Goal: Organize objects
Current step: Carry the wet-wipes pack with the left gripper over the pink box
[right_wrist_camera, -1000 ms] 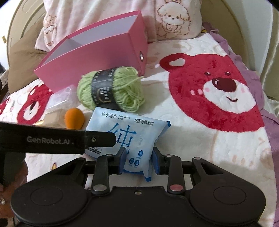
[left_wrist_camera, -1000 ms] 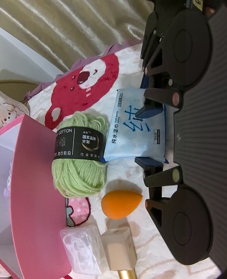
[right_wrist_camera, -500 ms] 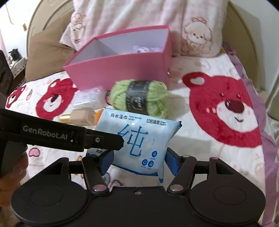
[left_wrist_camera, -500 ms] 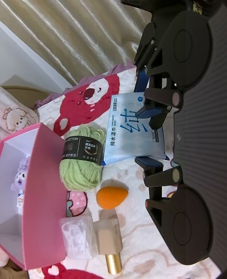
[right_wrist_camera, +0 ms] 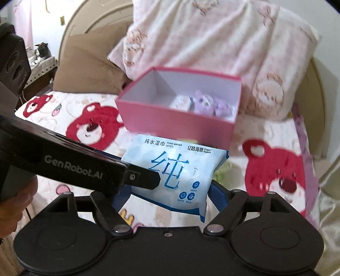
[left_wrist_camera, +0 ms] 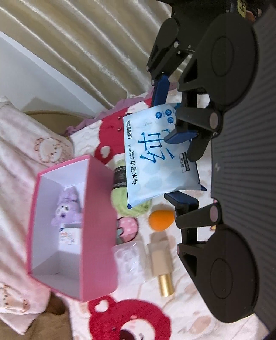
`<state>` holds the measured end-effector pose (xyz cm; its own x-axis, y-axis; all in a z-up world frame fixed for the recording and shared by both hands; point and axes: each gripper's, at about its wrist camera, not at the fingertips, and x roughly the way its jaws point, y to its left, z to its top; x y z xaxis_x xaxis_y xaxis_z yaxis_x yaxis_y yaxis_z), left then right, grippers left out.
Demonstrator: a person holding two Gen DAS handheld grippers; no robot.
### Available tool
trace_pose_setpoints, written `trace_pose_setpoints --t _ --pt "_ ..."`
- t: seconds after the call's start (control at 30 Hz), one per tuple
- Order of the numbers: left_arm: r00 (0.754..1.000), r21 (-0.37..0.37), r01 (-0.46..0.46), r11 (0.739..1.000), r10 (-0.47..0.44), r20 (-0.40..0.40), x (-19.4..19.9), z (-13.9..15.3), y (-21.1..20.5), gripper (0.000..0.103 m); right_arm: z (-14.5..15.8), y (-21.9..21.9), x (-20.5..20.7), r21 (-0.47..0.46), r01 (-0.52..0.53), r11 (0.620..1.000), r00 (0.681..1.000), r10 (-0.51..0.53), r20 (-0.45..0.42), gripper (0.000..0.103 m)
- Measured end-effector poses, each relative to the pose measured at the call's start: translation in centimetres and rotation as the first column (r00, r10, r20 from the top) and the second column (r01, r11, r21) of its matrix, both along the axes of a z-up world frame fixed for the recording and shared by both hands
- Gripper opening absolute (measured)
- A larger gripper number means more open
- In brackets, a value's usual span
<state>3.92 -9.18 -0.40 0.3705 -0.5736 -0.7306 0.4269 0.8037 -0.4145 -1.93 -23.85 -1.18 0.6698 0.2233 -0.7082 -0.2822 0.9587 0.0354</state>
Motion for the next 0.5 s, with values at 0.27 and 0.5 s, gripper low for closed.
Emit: trace_pose_setpoints --t 0.27,0.5 --pt "0.999 -0.011 -0.015 1.0 0.016 0.035 3.2 4.5 1.9 0.048 4.3 1.8 2.7 -0.023 -0.063 0.998 0.997 0.064 0.037 0.085" --pt "0.999 -0.038 -0.037 0.999 0.037 0.003 7.9 6.4 3.3 0.048 7.4 3.2 7.3 -0.079 -0.125 0.989 0.992 0.126 0.013 0.085"
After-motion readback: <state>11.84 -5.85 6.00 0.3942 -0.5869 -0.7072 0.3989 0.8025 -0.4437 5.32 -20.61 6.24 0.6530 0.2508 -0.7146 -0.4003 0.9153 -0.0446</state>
